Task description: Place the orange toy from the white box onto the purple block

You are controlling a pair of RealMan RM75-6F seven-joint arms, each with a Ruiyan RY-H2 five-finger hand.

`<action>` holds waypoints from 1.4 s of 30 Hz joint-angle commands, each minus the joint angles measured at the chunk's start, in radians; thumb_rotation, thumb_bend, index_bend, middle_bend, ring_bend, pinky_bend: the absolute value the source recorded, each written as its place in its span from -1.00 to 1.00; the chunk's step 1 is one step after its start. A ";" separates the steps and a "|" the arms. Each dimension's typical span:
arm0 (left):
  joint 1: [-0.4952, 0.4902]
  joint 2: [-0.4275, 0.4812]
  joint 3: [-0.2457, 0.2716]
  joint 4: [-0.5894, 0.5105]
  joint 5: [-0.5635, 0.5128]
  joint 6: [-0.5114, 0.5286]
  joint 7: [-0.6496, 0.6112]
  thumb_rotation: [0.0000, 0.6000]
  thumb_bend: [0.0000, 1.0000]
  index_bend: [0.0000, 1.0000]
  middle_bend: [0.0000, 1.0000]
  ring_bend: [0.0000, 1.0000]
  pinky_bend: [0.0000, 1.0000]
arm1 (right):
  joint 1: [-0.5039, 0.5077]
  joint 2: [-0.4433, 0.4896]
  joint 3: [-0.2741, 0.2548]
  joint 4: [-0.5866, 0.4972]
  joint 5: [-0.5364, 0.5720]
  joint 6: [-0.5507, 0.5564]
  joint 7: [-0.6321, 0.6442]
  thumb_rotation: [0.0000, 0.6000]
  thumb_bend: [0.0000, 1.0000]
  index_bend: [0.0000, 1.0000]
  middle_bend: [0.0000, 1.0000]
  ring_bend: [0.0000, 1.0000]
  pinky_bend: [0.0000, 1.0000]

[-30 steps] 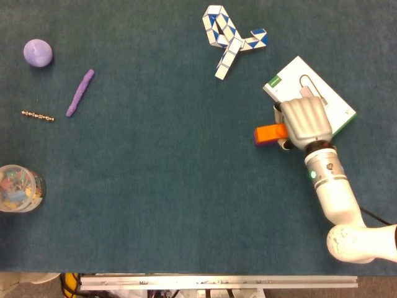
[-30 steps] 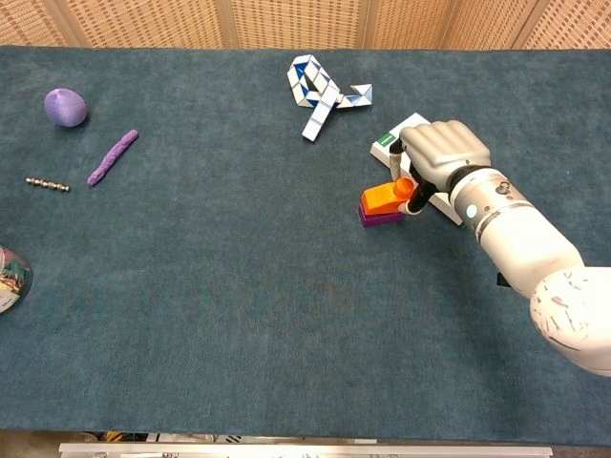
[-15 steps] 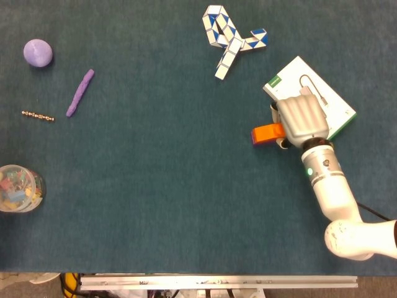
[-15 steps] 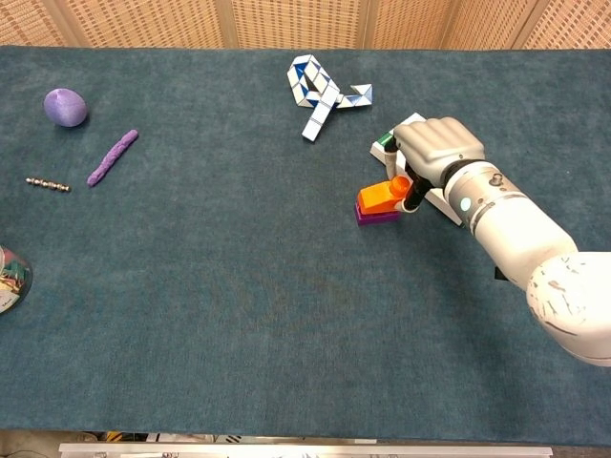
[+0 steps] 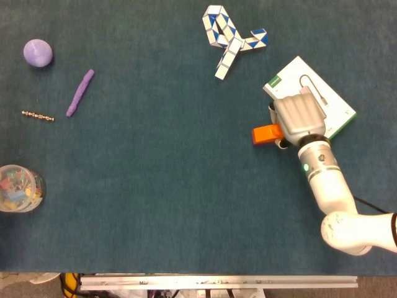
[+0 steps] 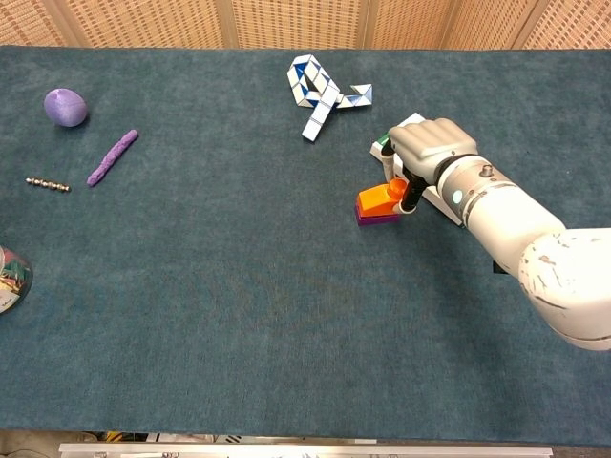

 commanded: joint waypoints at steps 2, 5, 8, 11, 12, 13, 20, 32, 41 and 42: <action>0.000 -0.001 0.000 0.000 0.000 0.000 0.000 1.00 -0.72 -0.59 -0.53 -0.60 -0.84 | 0.016 0.002 0.002 0.000 0.020 -0.001 -0.011 1.00 -0.63 0.29 0.93 0.99 1.00; 0.000 -0.001 0.000 0.001 -0.001 0.000 0.000 1.00 -0.72 -0.59 -0.54 -0.60 -0.84 | 0.025 0.004 0.002 0.001 0.030 -0.001 -0.013 1.00 -0.63 0.29 0.94 1.00 1.00; 0.000 -0.002 0.000 0.003 -0.001 -0.001 0.000 1.00 -0.72 -0.59 -0.54 -0.60 -0.84 | 0.033 0.004 -0.001 0.003 0.040 0.000 -0.018 1.00 -0.63 0.29 0.94 1.00 1.00; 0.000 -0.003 0.000 0.003 0.000 -0.001 0.001 1.00 -0.72 -0.59 -0.54 -0.60 -0.84 | 0.041 0.004 -0.001 0.006 0.050 -0.003 -0.019 1.00 -0.63 0.29 0.94 1.00 1.00; 0.000 -0.003 0.000 0.003 -0.001 -0.001 0.003 1.00 -0.72 -0.59 -0.54 -0.60 -0.84 | 0.044 0.004 -0.001 0.008 0.053 -0.003 -0.018 1.00 -0.63 0.29 0.94 1.00 1.00; 0.000 -0.004 0.000 0.003 -0.002 -0.001 0.003 1.00 -0.72 -0.59 -0.54 -0.60 -0.84 | 0.046 0.004 -0.002 0.009 0.054 -0.003 -0.019 1.00 -0.63 0.29 0.94 1.00 1.00; 0.000 -0.004 0.001 0.002 -0.002 -0.002 0.004 1.00 -0.72 -0.59 -0.54 -0.60 -0.84 | 0.061 0.003 -0.011 0.013 0.075 -0.003 -0.026 1.00 -0.63 0.29 0.94 1.00 1.00; 0.003 -0.005 0.001 0.006 -0.006 0.000 0.003 1.00 -0.72 -0.60 -0.54 -0.60 -0.84 | 0.082 -0.005 -0.019 0.023 0.092 -0.006 -0.028 1.00 -0.63 0.29 0.94 1.00 1.00; 0.006 -0.006 0.000 0.009 -0.006 0.004 0.001 1.00 -0.72 -0.60 -0.54 -0.60 -0.84 | 0.093 0.000 -0.024 0.018 0.093 -0.006 -0.024 1.00 -0.63 0.29 0.94 1.00 1.00; 0.006 -0.006 0.000 0.010 -0.006 0.004 0.001 1.00 -0.72 -0.60 -0.54 -0.60 -0.84 | 0.093 0.001 -0.026 0.016 0.092 -0.009 -0.021 1.00 -0.63 0.29 0.94 1.00 1.00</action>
